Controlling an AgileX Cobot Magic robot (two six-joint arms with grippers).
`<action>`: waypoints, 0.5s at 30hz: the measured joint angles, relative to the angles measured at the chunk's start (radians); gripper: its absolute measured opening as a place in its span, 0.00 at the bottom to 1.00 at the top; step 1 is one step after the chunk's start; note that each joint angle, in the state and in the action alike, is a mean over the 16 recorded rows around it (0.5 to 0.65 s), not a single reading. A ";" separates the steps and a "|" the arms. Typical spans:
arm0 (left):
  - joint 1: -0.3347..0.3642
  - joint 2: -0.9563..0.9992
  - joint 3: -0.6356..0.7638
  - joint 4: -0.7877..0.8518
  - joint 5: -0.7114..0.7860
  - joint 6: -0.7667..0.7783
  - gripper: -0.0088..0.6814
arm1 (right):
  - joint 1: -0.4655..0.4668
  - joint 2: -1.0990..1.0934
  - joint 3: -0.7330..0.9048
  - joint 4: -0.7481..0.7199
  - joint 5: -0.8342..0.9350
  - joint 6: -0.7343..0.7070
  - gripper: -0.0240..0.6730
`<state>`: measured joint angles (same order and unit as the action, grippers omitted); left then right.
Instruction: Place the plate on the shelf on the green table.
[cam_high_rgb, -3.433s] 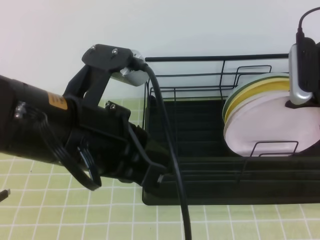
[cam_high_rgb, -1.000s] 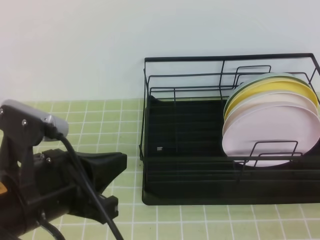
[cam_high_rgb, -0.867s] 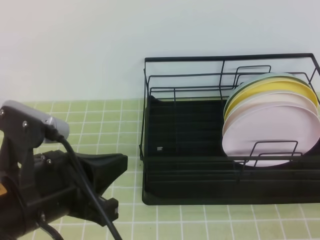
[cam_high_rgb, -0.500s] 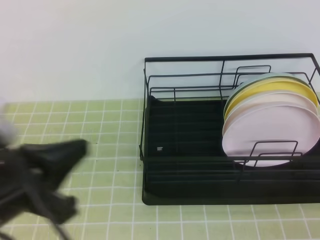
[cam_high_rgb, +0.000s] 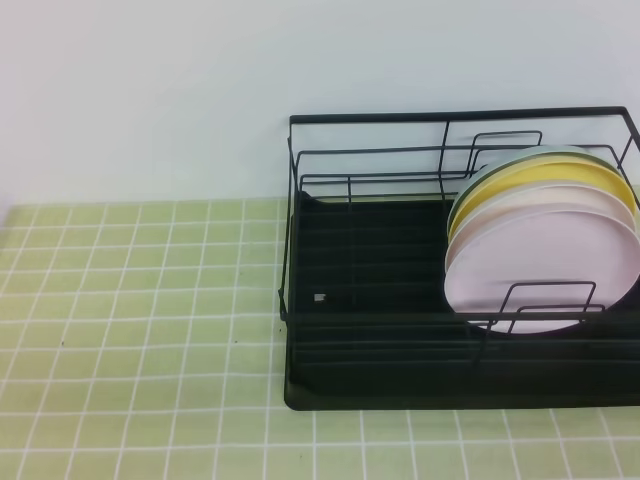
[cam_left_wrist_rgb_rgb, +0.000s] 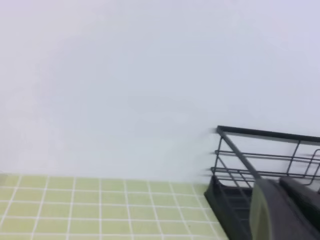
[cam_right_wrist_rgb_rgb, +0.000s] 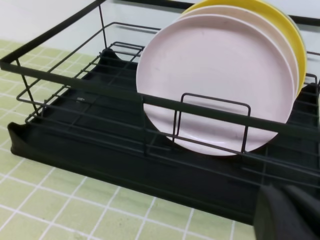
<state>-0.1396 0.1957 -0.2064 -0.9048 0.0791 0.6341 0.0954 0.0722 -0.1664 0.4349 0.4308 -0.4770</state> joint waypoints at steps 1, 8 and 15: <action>0.007 -0.024 0.019 -0.003 0.002 0.001 0.01 | 0.000 0.000 0.000 0.000 0.000 0.000 0.03; 0.026 -0.120 0.118 0.136 0.036 -0.122 0.01 | 0.000 0.000 0.000 0.000 0.000 -0.001 0.03; 0.028 -0.169 0.186 0.510 0.127 -0.483 0.01 | 0.000 0.000 0.000 0.003 0.000 -0.002 0.03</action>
<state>-0.1120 0.0264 -0.0201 -0.3953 0.2058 0.1507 0.0954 0.0722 -0.1664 0.4376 0.4308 -0.4789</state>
